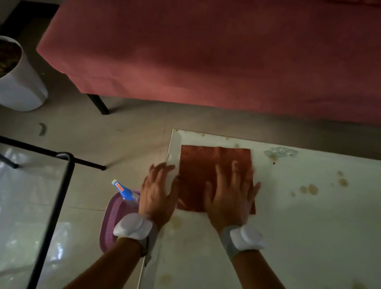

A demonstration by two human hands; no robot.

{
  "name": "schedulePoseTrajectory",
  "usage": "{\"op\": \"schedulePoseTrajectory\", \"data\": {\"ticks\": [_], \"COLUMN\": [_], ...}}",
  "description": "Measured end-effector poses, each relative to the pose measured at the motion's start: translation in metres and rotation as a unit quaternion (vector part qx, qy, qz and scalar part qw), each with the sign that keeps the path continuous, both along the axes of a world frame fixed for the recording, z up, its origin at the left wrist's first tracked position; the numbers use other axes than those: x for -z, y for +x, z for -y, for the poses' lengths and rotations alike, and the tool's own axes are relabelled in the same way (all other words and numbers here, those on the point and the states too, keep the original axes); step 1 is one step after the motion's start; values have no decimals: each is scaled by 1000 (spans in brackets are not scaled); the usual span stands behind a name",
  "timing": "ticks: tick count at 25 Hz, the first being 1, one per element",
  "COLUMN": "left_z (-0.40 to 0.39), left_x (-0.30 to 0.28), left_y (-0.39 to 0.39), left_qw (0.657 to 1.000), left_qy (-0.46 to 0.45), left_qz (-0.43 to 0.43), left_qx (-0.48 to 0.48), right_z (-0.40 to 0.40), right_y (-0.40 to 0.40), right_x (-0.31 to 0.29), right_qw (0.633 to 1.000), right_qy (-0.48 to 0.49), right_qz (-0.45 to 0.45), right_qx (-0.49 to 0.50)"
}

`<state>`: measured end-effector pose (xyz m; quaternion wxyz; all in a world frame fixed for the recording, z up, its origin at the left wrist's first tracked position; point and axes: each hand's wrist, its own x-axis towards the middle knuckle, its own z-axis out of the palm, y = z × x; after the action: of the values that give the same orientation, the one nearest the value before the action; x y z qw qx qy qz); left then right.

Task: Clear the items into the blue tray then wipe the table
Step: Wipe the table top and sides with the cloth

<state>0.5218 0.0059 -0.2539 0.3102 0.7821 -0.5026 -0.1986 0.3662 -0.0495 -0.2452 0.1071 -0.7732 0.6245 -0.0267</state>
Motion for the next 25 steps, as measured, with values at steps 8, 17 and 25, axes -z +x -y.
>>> {"op": "schedulePoseTrajectory", "data": {"ticks": [8, 17, 25], "left_z": [26, -5, -41], "left_x": [12, 23, 17], "left_y": [10, 27, -8], "left_qw": [966, 955, 983], "left_qy": [-38, -107, -21], "left_qz": [-243, -255, -147], "left_qx": [-77, -105, -110], "right_z": [43, 23, -101], "right_y": [54, 101, 14], "right_x": [36, 42, 32], "right_qw": [996, 982, 965], "right_qy": [5, -51, 3], "right_qz": [-37, -19, 11], "right_qx": [77, -182, -262]}}
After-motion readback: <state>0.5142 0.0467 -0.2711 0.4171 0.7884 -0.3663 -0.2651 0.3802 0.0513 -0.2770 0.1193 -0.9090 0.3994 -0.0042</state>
